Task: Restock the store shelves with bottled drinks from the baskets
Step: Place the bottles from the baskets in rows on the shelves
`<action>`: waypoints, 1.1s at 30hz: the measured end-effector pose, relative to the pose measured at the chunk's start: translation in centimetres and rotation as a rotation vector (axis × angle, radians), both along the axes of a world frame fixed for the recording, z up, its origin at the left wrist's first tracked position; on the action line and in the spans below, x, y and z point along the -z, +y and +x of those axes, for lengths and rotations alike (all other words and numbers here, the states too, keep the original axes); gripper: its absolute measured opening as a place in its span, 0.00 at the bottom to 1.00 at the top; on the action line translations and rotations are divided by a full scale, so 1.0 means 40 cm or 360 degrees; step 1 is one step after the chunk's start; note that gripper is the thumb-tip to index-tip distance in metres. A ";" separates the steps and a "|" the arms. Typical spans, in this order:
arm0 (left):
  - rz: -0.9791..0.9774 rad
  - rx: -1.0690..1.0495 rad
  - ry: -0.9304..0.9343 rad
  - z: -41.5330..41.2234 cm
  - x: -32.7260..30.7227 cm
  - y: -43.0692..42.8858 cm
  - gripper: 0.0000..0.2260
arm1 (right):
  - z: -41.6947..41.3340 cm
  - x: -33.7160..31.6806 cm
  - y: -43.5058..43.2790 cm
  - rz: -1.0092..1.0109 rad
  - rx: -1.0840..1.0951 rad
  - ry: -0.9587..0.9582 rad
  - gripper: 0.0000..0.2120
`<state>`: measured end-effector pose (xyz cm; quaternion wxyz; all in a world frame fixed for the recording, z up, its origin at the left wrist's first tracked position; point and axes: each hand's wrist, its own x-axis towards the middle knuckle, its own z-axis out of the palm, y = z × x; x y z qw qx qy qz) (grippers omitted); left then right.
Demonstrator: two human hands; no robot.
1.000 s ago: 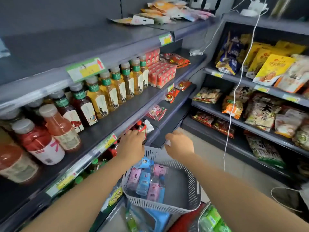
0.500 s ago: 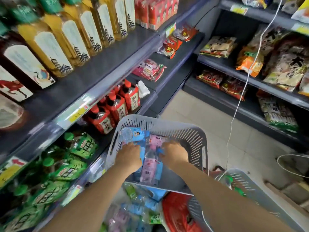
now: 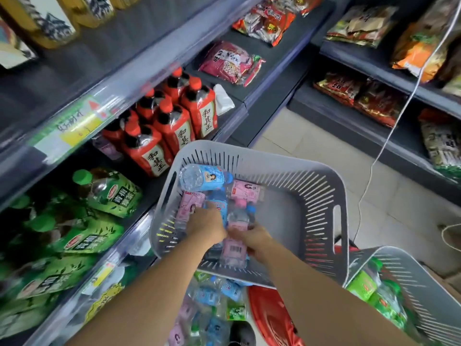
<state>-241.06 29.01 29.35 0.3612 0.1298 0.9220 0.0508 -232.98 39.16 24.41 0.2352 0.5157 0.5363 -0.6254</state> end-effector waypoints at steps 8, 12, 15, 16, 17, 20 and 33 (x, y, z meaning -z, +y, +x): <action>0.0487 -0.0750 -0.0987 -0.045 -0.131 -0.087 0.29 | 0.028 -0.140 0.048 -0.0204 0.0254 0.0070 0.20; 0.0783 -0.0854 -0.1106 -0.049 -0.246 -0.087 0.36 | 0.001 -0.246 0.061 -0.0151 0.0283 0.0285 0.30; 0.1046 -0.0952 -0.1085 -0.061 -0.358 -0.081 0.25 | -0.029 -0.375 0.065 -0.0151 0.0308 0.0505 0.23; 0.1124 -0.0988 -0.1067 -0.070 -0.393 -0.083 0.21 | -0.039 -0.415 0.068 -0.0152 0.0314 0.0564 0.17; 0.1194 -0.1006 -0.1049 -0.077 -0.434 -0.086 0.18 | -0.049 -0.451 0.071 -0.0154 0.0314 0.0618 0.14; 0.1333 -0.0952 -0.0899 -0.101 -0.550 -0.109 0.17 | -0.082 -0.562 0.064 -0.0105 0.0262 0.0786 0.18; 0.1727 -0.0859 -0.0260 -0.113 -1.044 -0.305 0.14 | -0.182 -1.040 -0.060 0.0235 -0.0219 0.1445 0.31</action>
